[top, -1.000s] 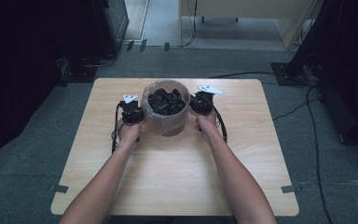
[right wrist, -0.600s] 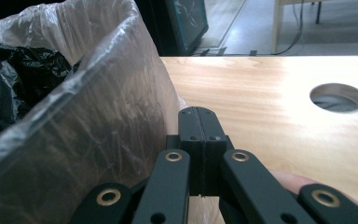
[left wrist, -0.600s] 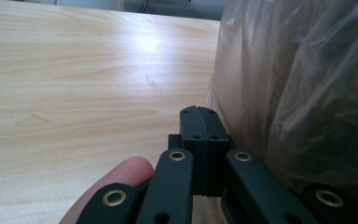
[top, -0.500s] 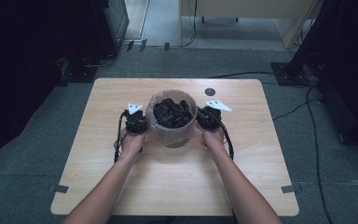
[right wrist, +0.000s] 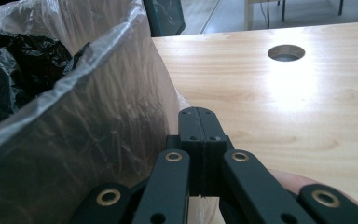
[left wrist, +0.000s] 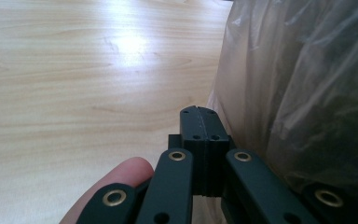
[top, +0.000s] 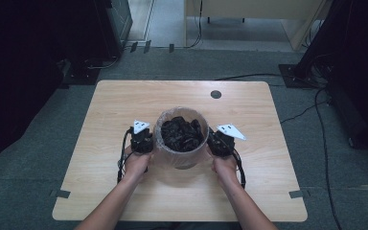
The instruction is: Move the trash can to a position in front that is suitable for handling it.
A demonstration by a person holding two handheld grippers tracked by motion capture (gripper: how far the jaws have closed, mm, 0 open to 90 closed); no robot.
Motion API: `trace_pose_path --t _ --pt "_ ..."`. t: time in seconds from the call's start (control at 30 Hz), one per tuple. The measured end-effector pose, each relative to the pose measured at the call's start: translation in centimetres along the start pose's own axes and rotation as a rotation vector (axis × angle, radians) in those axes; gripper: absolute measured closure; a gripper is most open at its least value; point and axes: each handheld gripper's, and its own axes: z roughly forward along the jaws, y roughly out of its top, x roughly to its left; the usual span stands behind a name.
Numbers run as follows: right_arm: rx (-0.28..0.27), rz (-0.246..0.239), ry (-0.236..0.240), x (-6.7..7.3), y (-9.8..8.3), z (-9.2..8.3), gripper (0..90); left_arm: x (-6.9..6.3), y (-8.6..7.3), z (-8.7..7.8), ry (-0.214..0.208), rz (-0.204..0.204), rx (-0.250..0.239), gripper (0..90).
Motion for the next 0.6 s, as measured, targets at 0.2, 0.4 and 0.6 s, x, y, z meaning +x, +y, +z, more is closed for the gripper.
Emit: trace_pose_path --t 0.2,0.4,0.6 --pt "0.006 0.005 0.001 0.5 -0.9 -1.9 90.0 -0.9 -1.4 -1.7 0.002 -0.003 -0.004 90.0" --pt "0.007 -0.024 0.008 1.0 -0.9 -2.9 90.0 -0.7 -2.0 -2.9 0.012 -0.018 -0.018 90.0" --pt "-0.024 -0.030 -0.024 -0.7 -0.5 -4.0 78.5 1.3 -1.9 -4.8 0.003 -0.028 -0.036 75.9"
